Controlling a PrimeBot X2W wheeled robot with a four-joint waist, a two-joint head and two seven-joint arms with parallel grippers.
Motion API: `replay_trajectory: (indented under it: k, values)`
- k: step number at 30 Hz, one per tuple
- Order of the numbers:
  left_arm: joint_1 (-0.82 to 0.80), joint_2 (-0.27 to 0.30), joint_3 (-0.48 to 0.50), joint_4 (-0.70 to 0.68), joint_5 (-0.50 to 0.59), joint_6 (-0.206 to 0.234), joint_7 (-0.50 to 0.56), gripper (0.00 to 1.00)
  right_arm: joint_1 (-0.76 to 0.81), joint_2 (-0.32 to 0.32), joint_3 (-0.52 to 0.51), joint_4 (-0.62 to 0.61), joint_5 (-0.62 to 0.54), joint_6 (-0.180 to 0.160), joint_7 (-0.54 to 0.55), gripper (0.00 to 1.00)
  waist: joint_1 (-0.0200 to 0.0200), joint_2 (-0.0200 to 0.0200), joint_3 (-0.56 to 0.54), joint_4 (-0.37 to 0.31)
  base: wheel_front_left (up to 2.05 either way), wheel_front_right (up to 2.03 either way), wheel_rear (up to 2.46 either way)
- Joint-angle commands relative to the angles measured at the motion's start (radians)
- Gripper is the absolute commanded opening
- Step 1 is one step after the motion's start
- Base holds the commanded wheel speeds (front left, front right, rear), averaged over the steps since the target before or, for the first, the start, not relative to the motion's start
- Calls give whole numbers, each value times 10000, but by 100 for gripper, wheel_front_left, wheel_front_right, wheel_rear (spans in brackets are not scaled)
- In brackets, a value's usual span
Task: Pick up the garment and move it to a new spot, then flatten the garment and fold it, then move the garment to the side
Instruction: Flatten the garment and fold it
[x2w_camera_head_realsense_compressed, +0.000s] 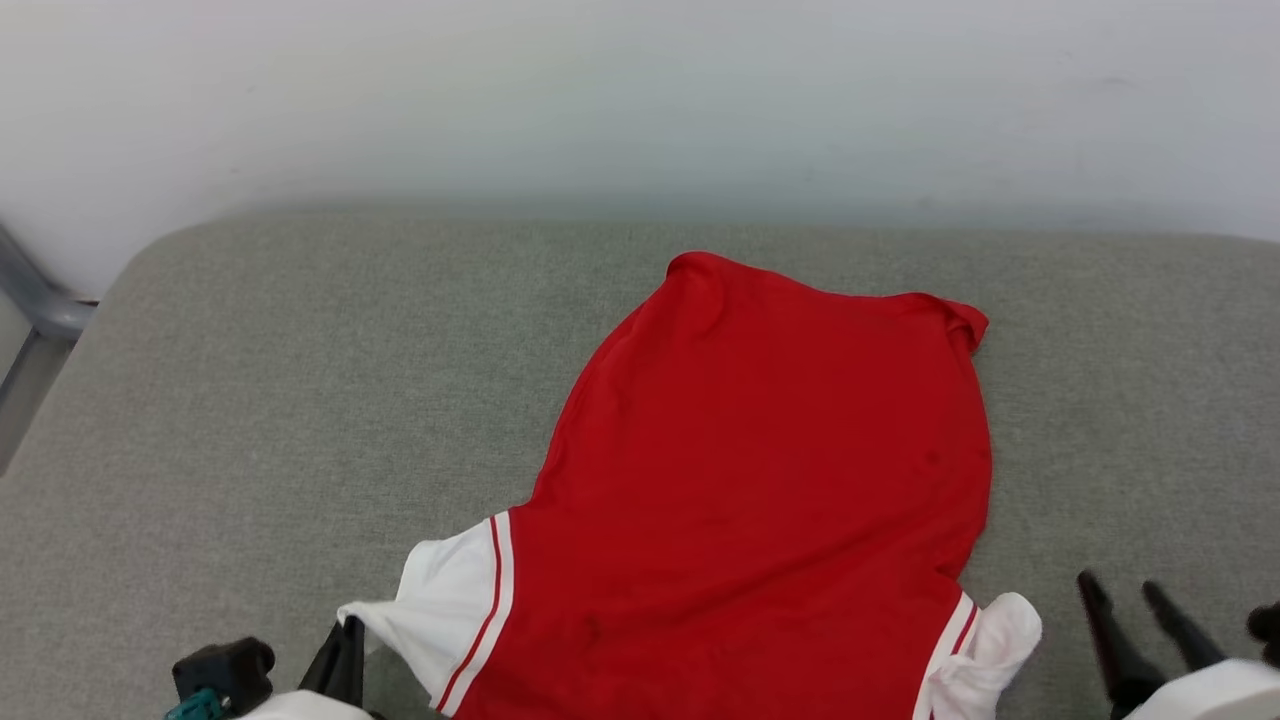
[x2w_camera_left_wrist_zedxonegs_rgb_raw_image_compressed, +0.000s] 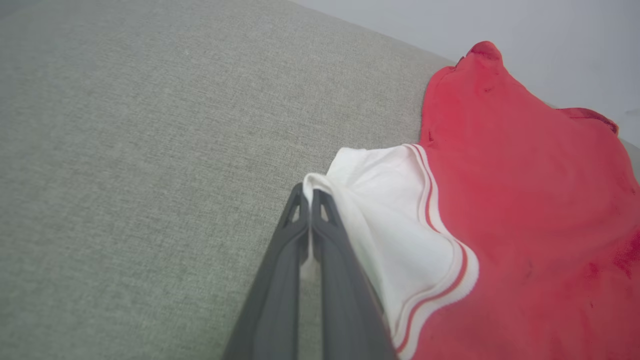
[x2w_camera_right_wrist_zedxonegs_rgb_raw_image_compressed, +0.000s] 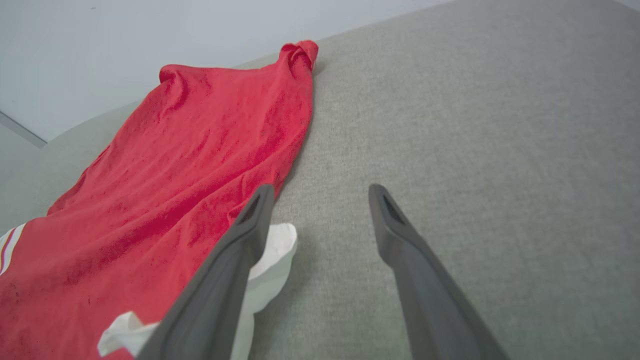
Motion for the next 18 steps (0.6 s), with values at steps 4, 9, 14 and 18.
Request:
replay_trajectory:
  k: [4, 9, 14, 18]
  values:
    - [-440, 21, -78, -877, 308, 252, -9, 0, -1453, -523, -754, 133, 87, -9, 741, 100, 1, -1, 710, 450, 0, 0, 0]
    - [-1010, -154, -383, -1677, 646, 340, 4, 0, -3487, -1229, -1122, 1207, 155, -9, 2230, 100, 1, -1, 1531, 1025, 0, 0, 0]
    - [-1618, -381, -620, -1915, 818, 111, -98, 0, -5504, -1813, -1023, 2212, 132, -9, 4111, 100, 1, -1, 2317, 1615, 0, 0, 0]
    - [-2131, -642, -787, -1930, 961, -72, -218, 0, -6973, -2353, -895, 2797, -135, -9, 5594, 100, 1, -1, 2979, 2072, 0, 0, 0]
